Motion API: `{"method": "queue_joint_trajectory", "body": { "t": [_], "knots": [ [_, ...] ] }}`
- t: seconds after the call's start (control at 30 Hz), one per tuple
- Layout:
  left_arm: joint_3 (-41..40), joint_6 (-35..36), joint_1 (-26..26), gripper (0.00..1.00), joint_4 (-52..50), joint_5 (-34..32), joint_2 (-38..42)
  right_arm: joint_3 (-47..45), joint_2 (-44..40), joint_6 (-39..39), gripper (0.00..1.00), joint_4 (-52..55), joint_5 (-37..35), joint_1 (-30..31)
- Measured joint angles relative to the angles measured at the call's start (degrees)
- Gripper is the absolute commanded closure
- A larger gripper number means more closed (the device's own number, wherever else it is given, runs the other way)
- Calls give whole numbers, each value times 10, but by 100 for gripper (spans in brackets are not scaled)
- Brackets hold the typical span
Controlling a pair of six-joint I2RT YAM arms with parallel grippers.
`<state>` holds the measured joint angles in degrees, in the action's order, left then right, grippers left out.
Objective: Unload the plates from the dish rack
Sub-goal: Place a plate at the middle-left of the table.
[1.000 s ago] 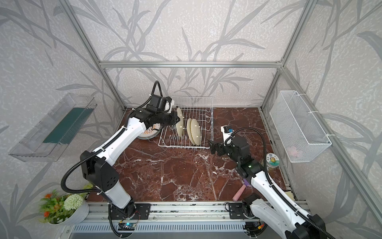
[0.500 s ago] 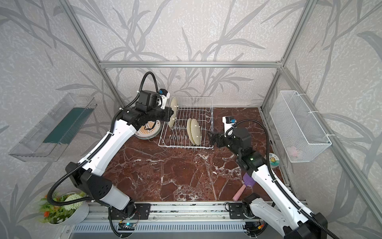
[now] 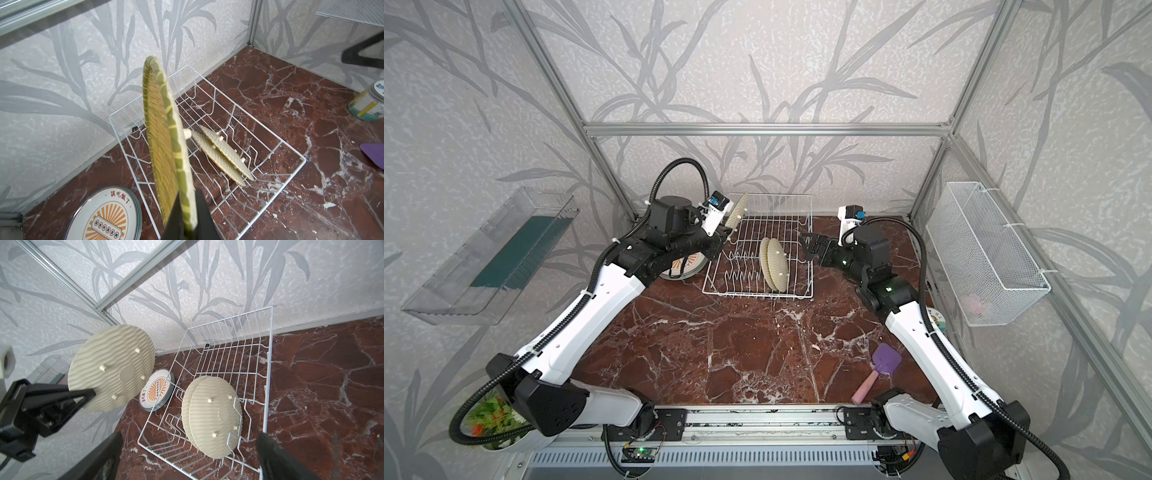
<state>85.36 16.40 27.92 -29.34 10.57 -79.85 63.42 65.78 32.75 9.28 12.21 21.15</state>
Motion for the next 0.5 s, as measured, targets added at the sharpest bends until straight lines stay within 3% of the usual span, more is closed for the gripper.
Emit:
{"method": "queue_joint_trajectory", "body": {
  "t": [0.23, 0.5],
  "knots": [
    [-61, 141, 51, 100, 42, 11, 35, 57, 53, 55, 1, 5, 30, -1],
    [-68, 253, 84, 100, 50, -10, 37, 114, 96, 96, 1, 20, 64, -1]
  ]
}}
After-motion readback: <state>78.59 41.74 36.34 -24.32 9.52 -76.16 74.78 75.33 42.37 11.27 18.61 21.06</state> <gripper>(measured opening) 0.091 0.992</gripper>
